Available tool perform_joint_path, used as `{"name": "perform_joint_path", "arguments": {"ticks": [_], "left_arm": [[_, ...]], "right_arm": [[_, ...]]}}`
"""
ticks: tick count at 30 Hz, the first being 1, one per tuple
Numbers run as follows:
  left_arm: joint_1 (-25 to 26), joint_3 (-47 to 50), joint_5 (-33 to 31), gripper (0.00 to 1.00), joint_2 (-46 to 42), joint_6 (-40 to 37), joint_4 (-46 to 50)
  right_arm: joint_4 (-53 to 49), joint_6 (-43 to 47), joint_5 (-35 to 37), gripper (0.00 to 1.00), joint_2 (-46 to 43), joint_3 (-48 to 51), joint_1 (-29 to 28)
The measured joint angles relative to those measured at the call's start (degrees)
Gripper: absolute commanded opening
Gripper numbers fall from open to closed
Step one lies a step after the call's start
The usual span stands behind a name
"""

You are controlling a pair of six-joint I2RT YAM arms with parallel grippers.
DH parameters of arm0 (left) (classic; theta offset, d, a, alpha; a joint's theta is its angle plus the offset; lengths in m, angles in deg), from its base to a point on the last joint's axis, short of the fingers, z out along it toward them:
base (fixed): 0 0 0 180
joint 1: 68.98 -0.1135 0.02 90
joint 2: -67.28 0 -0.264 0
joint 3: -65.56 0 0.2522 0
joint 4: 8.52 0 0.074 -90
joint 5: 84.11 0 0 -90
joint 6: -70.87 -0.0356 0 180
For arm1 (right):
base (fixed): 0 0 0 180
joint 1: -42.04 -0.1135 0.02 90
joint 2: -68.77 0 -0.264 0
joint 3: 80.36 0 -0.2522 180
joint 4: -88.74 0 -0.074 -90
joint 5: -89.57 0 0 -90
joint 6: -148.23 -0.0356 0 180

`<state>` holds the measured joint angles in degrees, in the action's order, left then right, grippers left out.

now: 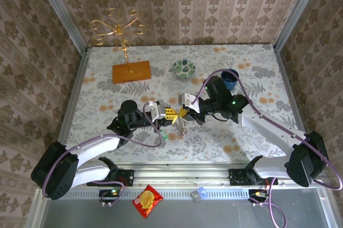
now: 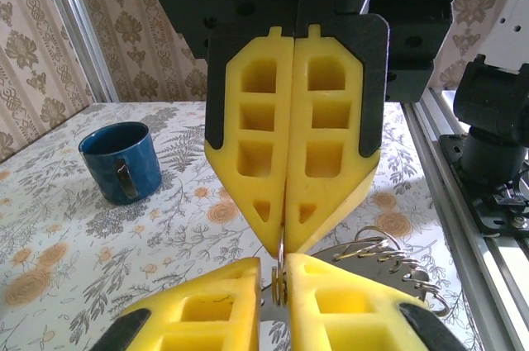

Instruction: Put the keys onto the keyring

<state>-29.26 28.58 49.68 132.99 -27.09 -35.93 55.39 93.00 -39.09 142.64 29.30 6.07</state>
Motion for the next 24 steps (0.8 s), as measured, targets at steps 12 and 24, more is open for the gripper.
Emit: {"name": "perform_joint_path", "arguments": {"ticks": [12, 24], "left_arm": [[0.0, 0.0, -0.3, 0.00, -0.8, -0.8, 2.2], [0.0, 1.3, -14.6, 0.00, -8.5, 1.7, 5.9]], "right_arm": [[1.2, -0.9, 1.7, 0.30, 0.6, -0.1, -0.7], [13.0, -22.2, 16.8, 0.35, -10.3, 12.2, -1.1]]}}
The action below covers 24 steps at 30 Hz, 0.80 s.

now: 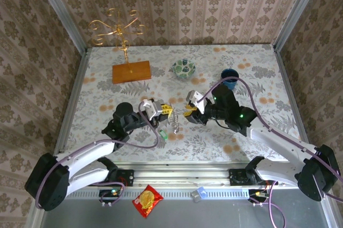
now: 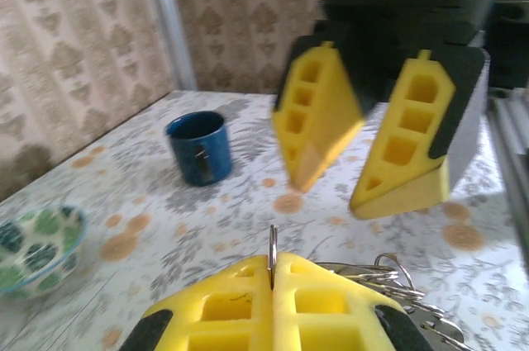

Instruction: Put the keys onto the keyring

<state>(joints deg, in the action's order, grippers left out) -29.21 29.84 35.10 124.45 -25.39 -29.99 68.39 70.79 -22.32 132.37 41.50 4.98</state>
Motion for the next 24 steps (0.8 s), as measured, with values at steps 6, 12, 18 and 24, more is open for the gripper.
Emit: {"name": "perform_joint_path", "arguments": {"ticks": [6, 12, 18, 24], "left_arm": [[0.0, 0.4, -15.0, 0.00, -6.0, 3.7, 6.0], [-0.2, 0.3, -28.7, 0.00, -10.1, 5.6, 12.8], [-2.1, 0.0, -36.5, 0.00, -11.5, 8.1, 18.4], [-3.0, -1.1, -43.3, 0.00, -13.8, 9.8, 22.5]], "right_arm": [[-0.4, -16.9, 7.6, 0.33, 1.0, 0.4, -3.3], [-0.5, -26.9, 11.8, 0.34, 10.0, -0.2, -8.3], [-1.9, -29.9, 12.4, 0.35, 21.8, -6.4, -13.4], [-2.8, -28.8, 13.5, 0.39, 31.2, -13.3, -18.2]]}}
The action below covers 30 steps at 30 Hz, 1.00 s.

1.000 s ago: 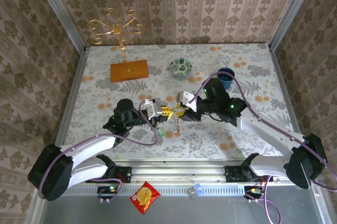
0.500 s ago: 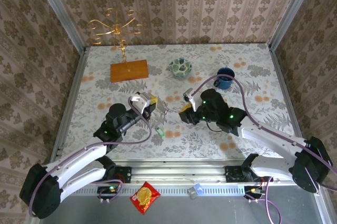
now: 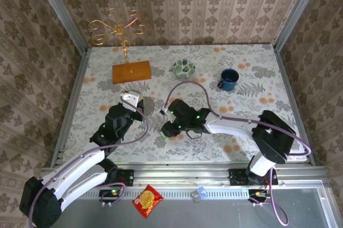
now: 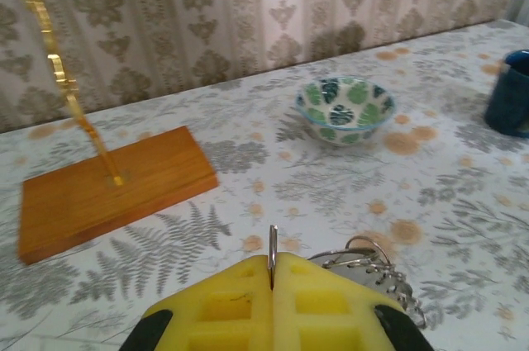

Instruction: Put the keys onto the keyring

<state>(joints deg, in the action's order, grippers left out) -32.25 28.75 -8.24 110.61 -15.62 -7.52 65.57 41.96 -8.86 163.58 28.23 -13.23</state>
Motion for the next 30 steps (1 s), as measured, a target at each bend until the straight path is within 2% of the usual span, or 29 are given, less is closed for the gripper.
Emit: {"name": "perform_joint_path", "arguments": {"ticks": [7, 12, 17, 20, 25, 30], "left_arm": [[-0.8, -1.9, -8.1, 0.00, -6.5, 1.5, 3.5], [-0.9, -2.4, -12.9, 0.00, -10.0, 1.7, 5.7], [-1.3, -2.4, -15.0, 0.00, -12.0, 1.9, 7.4], [-1.3, -2.5, -15.1, 0.00, -12.0, 1.9, 7.5], [-1.3, -2.5, -13.7, 0.00, -11.9, 1.5, 7.6], [-1.3, -2.6, -10.8, 0.00, -10.8, 0.7, 7.6]], "right_arm": [[1.0, 8.9, 7.1, 0.44, 7.6, -3.7, -5.7], [2.6, 14.4, 11.3, 0.44, 11.7, -5.6, -5.7], [2.8, 17.7, 14.5, 0.43, 15.1, -7.9, -5.7], [3.0, 18.4, 15.6, 0.38, 16.1, -8.6, -5.7], [3.0, 19.2, 17.3, 0.23, 16.6, -8.6, -5.7], [2.9, 18.9, 18.5, 0.13, 15.7, -7.2, -5.6]]}}
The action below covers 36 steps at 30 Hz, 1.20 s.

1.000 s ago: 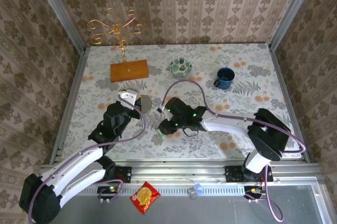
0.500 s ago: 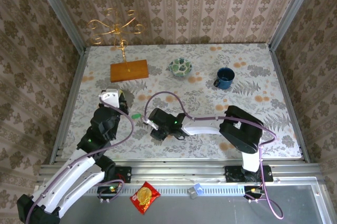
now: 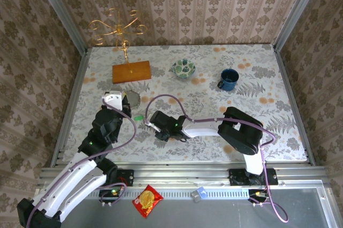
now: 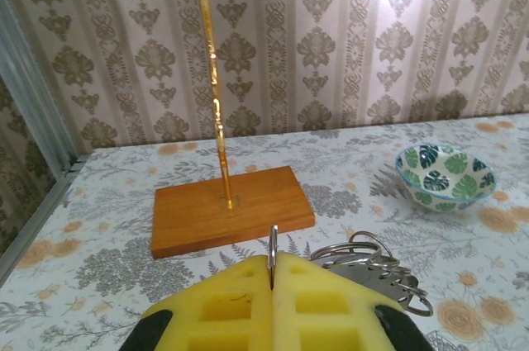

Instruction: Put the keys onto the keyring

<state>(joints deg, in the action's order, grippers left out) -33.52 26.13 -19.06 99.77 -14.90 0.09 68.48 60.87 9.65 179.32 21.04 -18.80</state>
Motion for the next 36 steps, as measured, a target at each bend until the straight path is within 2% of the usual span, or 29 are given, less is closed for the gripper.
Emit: {"name": "perform_joint_path", "arguments": {"ticks": [11, 20, 29, 36], "left_arm": [[0.0, 0.0, 10.0, 0.00, 5.6, -2.4, -2.9], [0.0, -1.7, 20.8, 0.00, 13.0, -4.3, -8.5], [0.0, -2.0, 32.1, 0.00, 18.5, -6.0, -14.9], [0.1, -2.0, 39.2, 0.00, 21.3, -8.0, -17.9]], "right_arm": [[-3.7, -6.4, -0.3, 0.00, -13.5, 10.5, 2.3], [-5.7, -17.7, -7.2, 0.00, -22.8, 18.1, 8.7], [-6.1, -27.3, -12.1, 0.00, -24.4, 22.3, 13.6], [-7.0, -31.6, -14.4, 0.02, -24.4, 23.2, 14.8]]}}
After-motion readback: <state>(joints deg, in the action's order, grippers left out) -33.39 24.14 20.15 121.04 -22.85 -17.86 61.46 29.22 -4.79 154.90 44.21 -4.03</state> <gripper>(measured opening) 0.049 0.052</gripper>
